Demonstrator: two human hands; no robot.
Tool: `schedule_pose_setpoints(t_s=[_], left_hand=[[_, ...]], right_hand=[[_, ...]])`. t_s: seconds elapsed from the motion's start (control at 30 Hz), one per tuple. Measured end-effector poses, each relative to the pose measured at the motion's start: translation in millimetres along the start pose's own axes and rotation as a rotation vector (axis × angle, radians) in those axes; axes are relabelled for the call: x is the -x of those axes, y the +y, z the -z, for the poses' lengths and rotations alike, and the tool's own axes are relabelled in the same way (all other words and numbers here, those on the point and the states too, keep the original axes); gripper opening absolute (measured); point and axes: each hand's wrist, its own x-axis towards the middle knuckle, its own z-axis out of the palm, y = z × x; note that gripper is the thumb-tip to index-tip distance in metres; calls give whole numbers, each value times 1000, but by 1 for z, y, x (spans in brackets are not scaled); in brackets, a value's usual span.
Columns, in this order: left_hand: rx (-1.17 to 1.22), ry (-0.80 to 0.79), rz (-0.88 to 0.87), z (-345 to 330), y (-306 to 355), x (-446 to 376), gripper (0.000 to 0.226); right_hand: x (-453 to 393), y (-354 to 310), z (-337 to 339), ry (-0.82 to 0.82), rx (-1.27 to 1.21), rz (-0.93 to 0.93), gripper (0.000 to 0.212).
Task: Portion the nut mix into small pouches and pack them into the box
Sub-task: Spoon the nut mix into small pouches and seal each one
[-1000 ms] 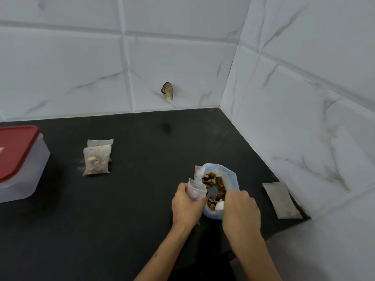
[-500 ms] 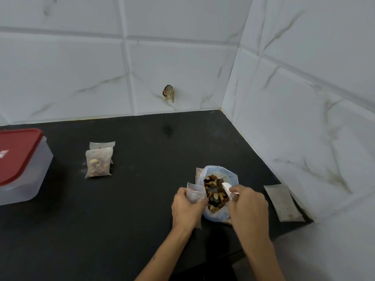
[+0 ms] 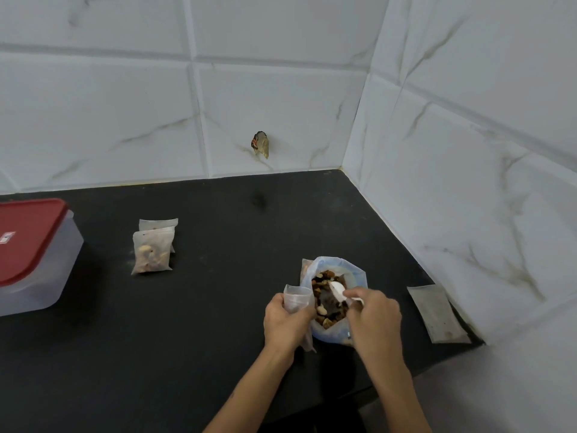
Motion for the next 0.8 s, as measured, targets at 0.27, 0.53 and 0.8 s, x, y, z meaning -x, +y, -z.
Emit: schedule_pose_setpoints(t_s=[0.27, 0.53, 0.8], left_hand=[[137, -17, 51, 2, 1, 0, 26], [182, -21, 93, 3, -3, -3, 33], [150, -17, 94, -2, -1, 2, 29]], right_hand=[[-19, -7, -9, -223, -15, 244, 33], [-30, 6, 10, -351, 168, 169, 25], [-20, 5, 4, -127, 71, 127, 28]])
